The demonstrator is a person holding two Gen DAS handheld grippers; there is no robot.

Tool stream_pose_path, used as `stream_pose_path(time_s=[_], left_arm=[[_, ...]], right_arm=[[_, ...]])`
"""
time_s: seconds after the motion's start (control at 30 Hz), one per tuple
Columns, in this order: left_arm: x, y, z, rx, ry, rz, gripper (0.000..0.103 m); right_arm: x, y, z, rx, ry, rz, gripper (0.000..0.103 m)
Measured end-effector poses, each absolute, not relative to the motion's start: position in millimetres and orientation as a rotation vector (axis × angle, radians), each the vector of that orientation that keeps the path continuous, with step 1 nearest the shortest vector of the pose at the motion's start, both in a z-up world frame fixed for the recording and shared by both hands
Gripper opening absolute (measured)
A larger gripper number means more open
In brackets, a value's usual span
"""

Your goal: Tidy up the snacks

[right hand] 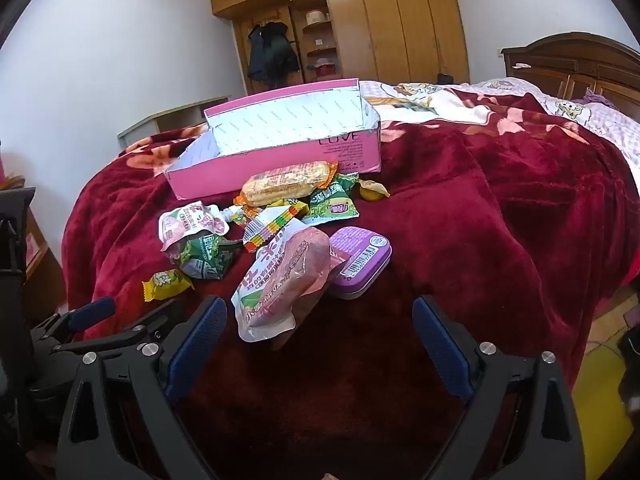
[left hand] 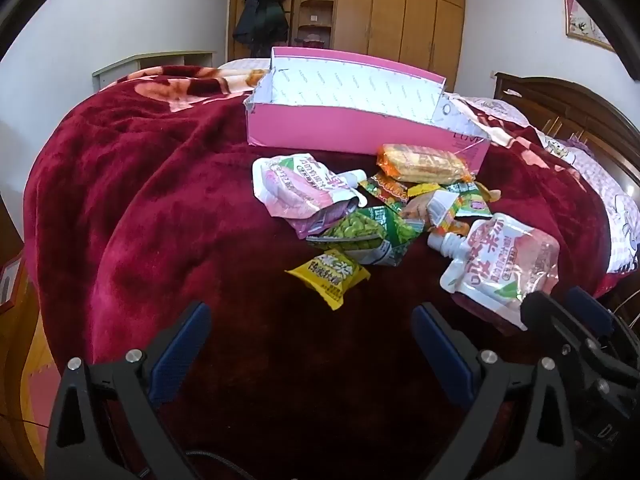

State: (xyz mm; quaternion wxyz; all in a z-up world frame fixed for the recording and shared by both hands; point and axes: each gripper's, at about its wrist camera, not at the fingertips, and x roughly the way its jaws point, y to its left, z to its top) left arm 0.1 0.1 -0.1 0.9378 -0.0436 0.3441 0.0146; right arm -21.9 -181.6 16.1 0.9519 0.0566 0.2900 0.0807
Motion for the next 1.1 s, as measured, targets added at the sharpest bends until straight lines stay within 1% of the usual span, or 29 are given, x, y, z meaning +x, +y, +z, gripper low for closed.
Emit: stream_pose_path(time_s=[1.1], left_arm=[[0.8,3.6,-3.9,-0.081,0.718,0.042,0.102]], right_arm=[[-21.2,-181.8,14.0,0.113,0.599,0.162,0.096]])
